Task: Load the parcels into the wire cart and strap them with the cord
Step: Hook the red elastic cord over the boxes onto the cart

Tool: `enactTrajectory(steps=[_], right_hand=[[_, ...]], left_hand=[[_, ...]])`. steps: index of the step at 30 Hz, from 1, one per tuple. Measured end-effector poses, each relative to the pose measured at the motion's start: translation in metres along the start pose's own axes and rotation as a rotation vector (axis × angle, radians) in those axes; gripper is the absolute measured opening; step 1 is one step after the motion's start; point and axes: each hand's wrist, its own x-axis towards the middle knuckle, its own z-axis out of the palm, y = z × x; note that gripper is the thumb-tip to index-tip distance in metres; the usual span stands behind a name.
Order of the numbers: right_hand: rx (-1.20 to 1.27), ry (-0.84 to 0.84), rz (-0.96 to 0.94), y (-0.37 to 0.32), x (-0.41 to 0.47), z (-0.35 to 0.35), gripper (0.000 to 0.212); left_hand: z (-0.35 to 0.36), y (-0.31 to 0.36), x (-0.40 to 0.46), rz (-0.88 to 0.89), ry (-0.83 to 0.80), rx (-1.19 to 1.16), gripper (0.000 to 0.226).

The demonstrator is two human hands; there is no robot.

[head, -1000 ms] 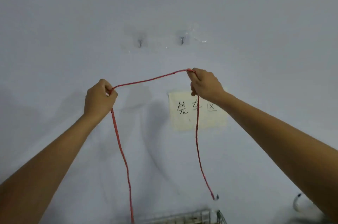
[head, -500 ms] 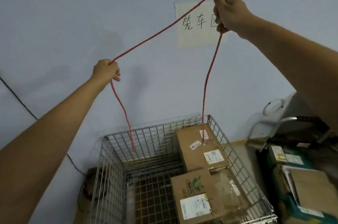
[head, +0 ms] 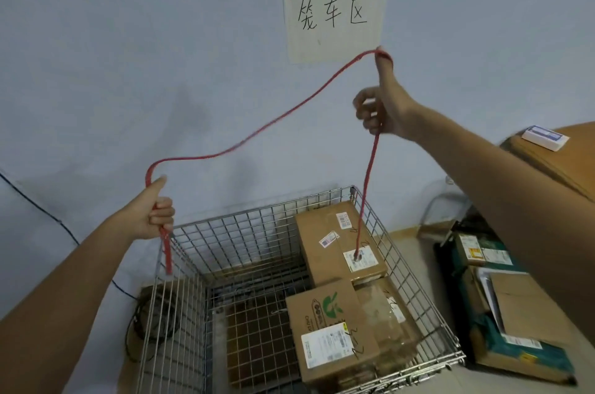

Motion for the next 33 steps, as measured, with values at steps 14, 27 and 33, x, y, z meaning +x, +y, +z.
enactTrajectory(steps=[14,27,33], right_hand=[[0.189,-0.179,0.537,0.163,0.130,-0.016,0.038],[0.194,0.127,0.451,0.298,0.262,0.008,0.033],[0.074,0.159,0.341,0.372,0.279,0.021,0.018]], left_hand=[[0.193,-0.034,0.037,-0.272,-0.338,-0.294,0.049],[0.277,-0.119,0.186,-0.440,-0.129,-0.529,0.072],[0.297,-0.149,0.252,-0.490,-0.134,-0.558,0.059]])
